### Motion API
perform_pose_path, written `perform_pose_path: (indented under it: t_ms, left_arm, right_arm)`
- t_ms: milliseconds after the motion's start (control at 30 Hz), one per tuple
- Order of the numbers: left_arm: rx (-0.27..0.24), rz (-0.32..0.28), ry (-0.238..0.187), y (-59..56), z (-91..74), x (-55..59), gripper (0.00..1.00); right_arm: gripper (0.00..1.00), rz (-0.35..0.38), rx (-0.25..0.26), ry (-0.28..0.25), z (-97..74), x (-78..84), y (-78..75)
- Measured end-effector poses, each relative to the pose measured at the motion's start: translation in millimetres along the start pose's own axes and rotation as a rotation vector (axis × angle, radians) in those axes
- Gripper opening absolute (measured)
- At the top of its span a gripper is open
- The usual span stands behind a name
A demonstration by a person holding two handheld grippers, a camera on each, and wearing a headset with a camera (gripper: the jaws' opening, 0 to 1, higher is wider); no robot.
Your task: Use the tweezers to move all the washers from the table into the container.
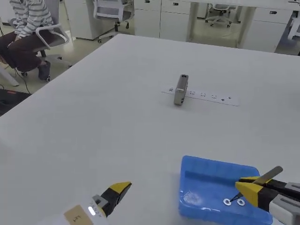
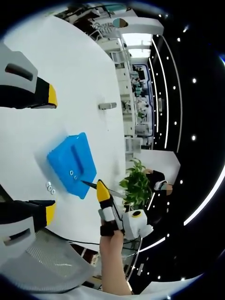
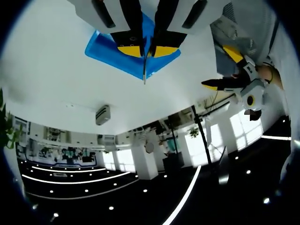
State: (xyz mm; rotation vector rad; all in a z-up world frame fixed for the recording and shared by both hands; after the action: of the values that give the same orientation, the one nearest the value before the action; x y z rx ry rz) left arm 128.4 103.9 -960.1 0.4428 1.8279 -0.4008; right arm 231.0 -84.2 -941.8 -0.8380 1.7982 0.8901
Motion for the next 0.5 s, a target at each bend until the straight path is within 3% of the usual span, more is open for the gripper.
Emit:
perform_pose_path:
  t_ms: [133,333,500]
  left_arm:
    - [0.001,0.006,0.01,-0.3,0.3,1.0,0.81]
    - [-0.014,0.01,0.011,1.6,-0.3,1.3,0.81]
    - [-0.018,0.012,0.015,2.0,-0.4,1.8,0.81]
  right_arm:
    - [0.04,0.002,-0.012,-0.012,-8.9,1.6,12.5]
    - [0.04,-0.035,-0.025,0.04,-13.0,17.2,22.5]
    - [0.04,-0.025,-0.034,0.051,-11.6,25.9,27.5]
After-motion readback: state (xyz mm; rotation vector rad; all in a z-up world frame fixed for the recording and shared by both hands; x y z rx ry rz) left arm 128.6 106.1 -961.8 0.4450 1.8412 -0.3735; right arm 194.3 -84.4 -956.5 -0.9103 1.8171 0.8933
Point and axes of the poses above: the centre of the closed fingertips' face, and the gripper's own axes: z roughly forward along the fingers, y roughly to its left, x roughly out of its underside, the point moved 6 cm from there along -z, roughly backward along the fingers, and after that the axes turned 6 degrees about -y, right-handed, at the moved point
